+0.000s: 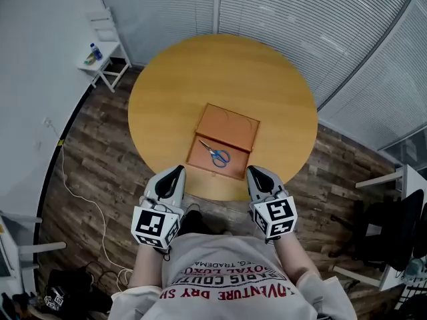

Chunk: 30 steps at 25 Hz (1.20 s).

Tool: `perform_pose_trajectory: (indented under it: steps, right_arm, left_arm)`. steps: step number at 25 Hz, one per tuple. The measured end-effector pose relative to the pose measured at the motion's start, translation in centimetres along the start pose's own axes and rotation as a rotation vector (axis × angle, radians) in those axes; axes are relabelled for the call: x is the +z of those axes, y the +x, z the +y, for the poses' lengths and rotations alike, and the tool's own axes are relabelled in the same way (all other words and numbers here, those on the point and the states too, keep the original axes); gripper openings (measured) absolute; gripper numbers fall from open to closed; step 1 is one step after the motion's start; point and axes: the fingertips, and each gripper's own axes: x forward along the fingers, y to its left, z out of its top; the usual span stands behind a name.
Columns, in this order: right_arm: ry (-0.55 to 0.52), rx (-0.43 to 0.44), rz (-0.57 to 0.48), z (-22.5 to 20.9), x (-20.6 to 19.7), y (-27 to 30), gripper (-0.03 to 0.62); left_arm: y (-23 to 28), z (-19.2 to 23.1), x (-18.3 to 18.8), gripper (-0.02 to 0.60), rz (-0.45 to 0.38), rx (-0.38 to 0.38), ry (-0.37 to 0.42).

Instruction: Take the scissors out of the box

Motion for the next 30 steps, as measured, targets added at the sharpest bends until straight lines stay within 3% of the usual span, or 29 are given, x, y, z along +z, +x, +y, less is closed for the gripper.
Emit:
perform_pose_trajectory:
  steps: [8,14,18,23,25,30]
  right_arm:
    - [0.047,-0.081,0.068,-1.1,0.6,6.1,0.009]
    - [-0.005,-0.073,0.265,-0.3,-3.4,10.1,0.008]
    - [-0.001,0.012,0.331,1.0,-5.6,12.4,0.009]
    - [-0.129,0.075,0.491,1.9,-9.7,15.6,0.013]
    - [-0.164,0.107,0.563,2.2,-11.7,16.6,0.068]
    - [-0.240,0.113,0.701,1.6,-15.0,17.7,0.123]
  left_arm:
    - [6.7,6.3,1.0,0.009,0.022,-0.130,0.016]
    - [9.8,8.1,-0.3,0.009,0.044,-0.229,0.022]
    - [10.7,9.4,-1.2,0.009,0.053,-0.288,0.034]
    - [12.0,11.3,-2.4,0.009,0.071,-0.330,0.022]
    - [12.5,11.7,-3.1,0.009,0.082,-0.342,0.020]
    - [13.0,11.7,-4.4,0.009,0.109,-0.367,0.013]
